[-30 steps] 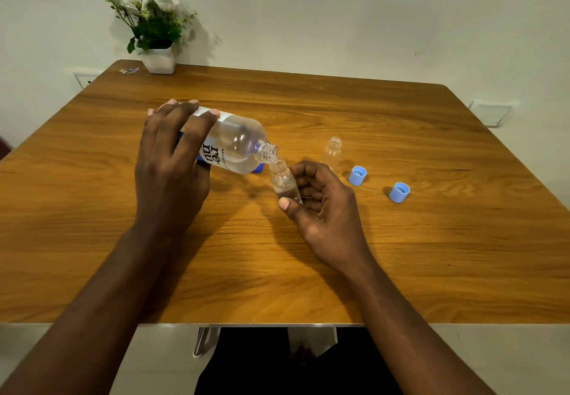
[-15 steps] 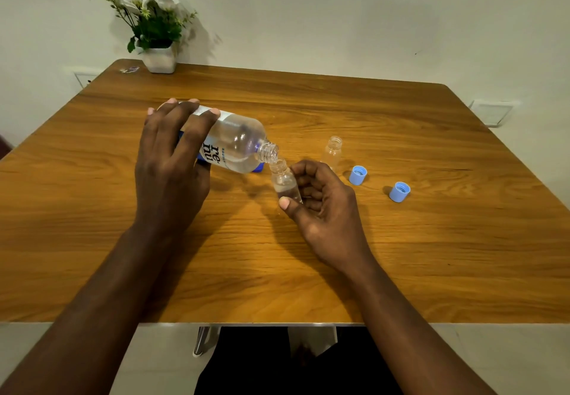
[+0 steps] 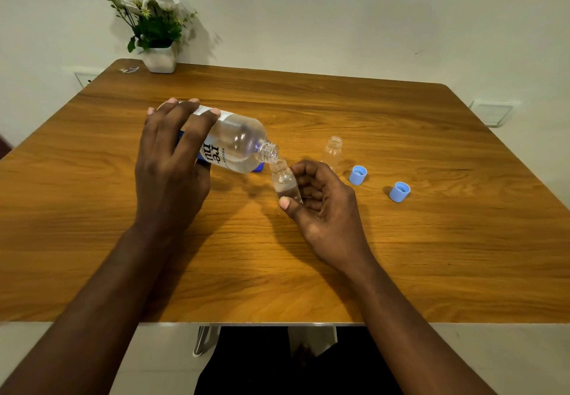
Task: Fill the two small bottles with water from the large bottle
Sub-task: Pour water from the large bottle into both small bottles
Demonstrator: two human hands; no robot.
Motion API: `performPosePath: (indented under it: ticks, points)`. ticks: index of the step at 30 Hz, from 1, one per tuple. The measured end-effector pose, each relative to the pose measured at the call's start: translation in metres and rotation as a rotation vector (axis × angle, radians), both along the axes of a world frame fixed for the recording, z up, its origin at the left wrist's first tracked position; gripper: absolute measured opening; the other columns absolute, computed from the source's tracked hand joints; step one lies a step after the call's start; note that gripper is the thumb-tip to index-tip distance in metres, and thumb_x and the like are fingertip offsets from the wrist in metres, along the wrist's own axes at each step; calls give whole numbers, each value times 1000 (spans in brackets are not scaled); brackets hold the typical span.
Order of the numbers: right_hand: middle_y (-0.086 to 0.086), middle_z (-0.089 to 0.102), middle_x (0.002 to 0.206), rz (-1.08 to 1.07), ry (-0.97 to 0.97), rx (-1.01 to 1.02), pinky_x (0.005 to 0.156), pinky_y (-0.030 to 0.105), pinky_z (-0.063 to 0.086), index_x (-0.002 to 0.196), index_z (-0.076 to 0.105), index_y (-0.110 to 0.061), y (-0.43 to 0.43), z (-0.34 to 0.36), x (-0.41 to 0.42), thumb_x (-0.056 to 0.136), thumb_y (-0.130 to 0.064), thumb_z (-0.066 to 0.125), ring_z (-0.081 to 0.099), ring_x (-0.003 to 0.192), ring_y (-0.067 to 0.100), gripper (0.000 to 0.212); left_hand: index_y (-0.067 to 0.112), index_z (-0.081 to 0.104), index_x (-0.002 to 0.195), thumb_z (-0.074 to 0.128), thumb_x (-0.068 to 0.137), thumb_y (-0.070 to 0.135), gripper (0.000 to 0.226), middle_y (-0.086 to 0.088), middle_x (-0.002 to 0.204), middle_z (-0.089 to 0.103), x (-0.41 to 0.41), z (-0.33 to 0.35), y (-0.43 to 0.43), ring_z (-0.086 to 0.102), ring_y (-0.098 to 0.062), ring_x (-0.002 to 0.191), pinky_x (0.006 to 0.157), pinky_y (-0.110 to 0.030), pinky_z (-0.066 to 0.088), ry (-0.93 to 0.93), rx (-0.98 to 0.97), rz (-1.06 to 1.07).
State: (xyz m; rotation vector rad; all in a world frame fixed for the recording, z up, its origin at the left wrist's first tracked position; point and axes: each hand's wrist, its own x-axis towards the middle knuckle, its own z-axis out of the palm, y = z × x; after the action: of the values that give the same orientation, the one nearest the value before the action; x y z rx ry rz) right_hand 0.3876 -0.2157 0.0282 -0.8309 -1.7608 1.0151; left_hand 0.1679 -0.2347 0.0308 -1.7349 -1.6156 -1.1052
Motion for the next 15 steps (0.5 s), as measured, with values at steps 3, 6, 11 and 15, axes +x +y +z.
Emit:
performPosePath:
  ticks: [3,6,11,15]
  points:
    - [-8,69,97,1,-1,4,77,38,59,107,57,-35,0,-1,0,77,-12,72,68,91,12,41,8,46,131,64,72,-18,67,-25,132,53,0,0,0,44,-41,129,113,-52,29,3,-2,-1]
    - [-9,69,98,2,-5,8,77,36,59,109,57,-34,0,-1,1,78,-12,72,68,92,11,41,8,45,131,65,72,-18,67,-26,131,53,1,0,0,44,-42,129,112,-53,31,3,-2,1]
    - [-7,69,99,-4,-12,9,77,40,59,109,57,-32,0,-1,1,77,-13,72,68,91,12,40,9,46,131,66,73,-18,67,-26,131,53,0,-1,0,44,-41,129,112,-53,31,9,5,-2]
    - [-8,69,97,-5,-10,8,77,41,58,106,57,-38,0,0,0,77,-13,72,68,90,12,42,9,45,131,67,73,-17,67,-25,131,53,0,-2,1,44,-41,129,111,-53,32,11,10,-7]
